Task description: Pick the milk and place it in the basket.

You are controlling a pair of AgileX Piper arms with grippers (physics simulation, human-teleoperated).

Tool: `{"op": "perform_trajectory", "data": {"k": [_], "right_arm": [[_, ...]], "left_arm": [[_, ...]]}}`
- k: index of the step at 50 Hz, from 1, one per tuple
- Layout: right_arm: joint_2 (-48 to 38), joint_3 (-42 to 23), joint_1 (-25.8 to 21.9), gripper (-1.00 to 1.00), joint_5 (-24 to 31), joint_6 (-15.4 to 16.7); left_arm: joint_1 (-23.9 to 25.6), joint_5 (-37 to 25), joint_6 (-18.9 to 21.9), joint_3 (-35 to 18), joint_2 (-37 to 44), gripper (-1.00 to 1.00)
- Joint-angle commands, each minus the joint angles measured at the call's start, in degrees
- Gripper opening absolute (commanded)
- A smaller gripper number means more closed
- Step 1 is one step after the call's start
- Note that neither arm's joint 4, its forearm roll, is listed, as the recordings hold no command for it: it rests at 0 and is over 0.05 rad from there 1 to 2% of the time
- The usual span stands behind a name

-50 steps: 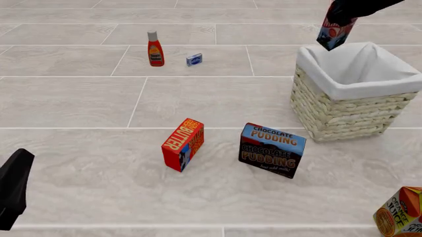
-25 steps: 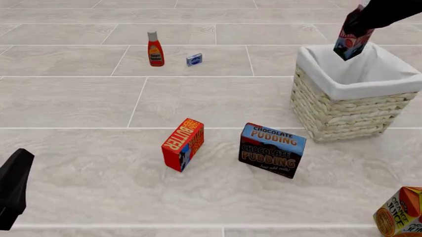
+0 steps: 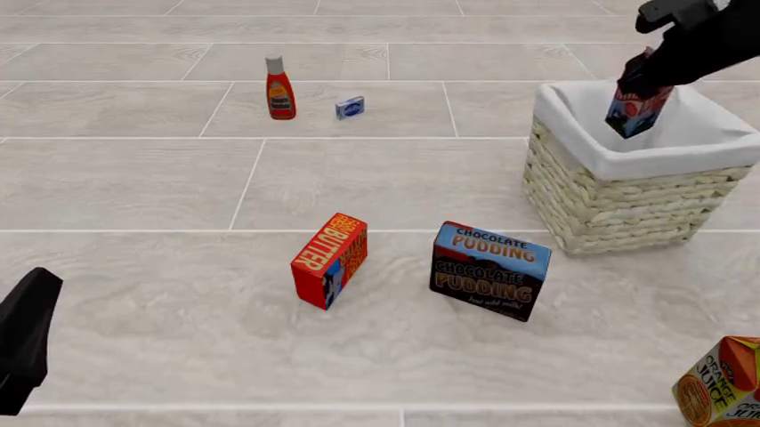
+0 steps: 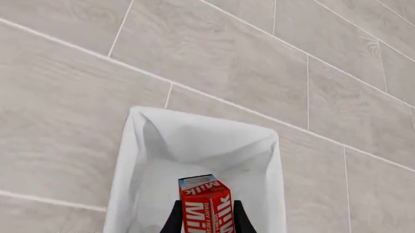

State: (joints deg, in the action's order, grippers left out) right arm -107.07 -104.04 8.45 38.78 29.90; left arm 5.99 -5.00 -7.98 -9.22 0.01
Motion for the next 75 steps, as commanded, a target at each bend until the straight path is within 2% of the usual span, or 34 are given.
{"op": "perform_trajectory", "data": {"k": [1,10,39,68,69,75], "right_arm": [[-1.5,0.8,1.2,-1.00,-2.3,-1.6],[-3.0,2.7,1.5,-1.00,-4.1,-1.8],[-8.3,3.2,1.1,-1.00,-6.7,-2.7],[-9.7,3.6,1.5,-1.00,-7.2,-2.8],[-9.7,3.5,1.5,1.00,-7.0,-2.8],[-9.4,3.4,1.5,1.00,-6.9,-2.8]], "left_arm": [[0.3,-0.2,0.0,-0.3,0.0,1.00],[0.2,0.2,0.0,0.4,0.0,1.00],[0.0,-0.3,0.0,-0.2,0.0,1.00],[0.0,-0.4,0.0,-0.3,0.0,1.00],[0.0,-0.4,0.0,-0.3,0.0,1.00],[0.0,-0.3,0.0,-0.3,0.0,1.00]]}}
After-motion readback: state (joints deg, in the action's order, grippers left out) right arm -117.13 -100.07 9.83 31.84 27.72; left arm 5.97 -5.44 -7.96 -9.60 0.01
